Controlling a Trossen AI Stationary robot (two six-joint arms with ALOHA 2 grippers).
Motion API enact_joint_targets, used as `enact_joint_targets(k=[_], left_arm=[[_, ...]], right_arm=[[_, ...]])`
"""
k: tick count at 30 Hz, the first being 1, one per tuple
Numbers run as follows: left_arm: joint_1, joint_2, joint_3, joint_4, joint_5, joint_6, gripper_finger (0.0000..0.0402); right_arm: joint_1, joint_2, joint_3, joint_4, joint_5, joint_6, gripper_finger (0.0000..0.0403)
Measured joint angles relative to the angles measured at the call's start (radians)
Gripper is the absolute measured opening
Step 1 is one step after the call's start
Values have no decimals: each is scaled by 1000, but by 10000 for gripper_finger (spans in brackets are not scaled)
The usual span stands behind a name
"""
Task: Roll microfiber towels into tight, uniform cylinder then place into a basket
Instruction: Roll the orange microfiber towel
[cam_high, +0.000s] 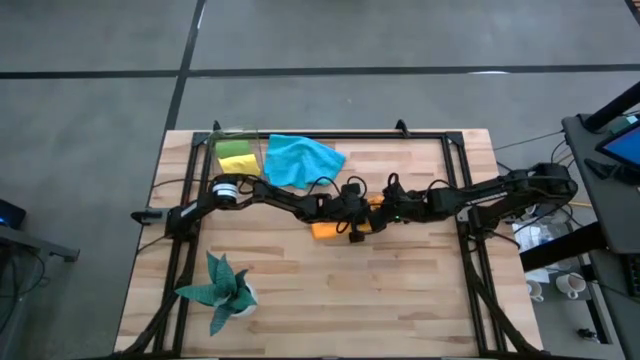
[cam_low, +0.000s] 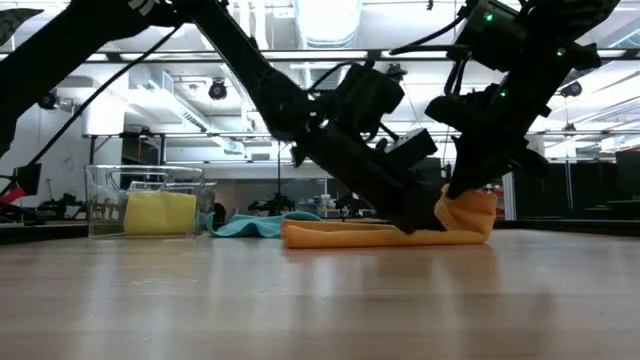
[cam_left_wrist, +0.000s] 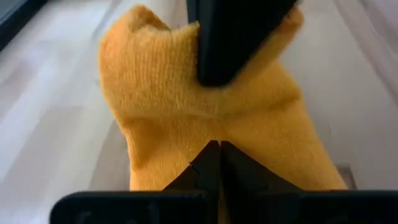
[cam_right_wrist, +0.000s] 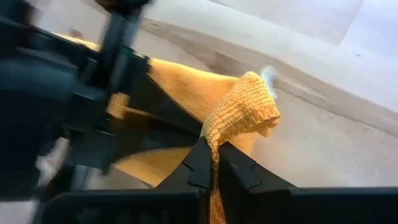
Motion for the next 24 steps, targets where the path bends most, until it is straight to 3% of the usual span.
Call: enact_joint_targets(k=[12,19,24], left_arm=[[-30,-100,-27,-217,-11,45,0],[-37,-109,-103,-191,-24,42,0],[-38,-110,-158,-87,-41,26,0]], right_arm=[[0,-4,0,3,16,-13,9],[0,-3,0,66,17,-30,9],[-4,12,0,140,13,-47,9]])
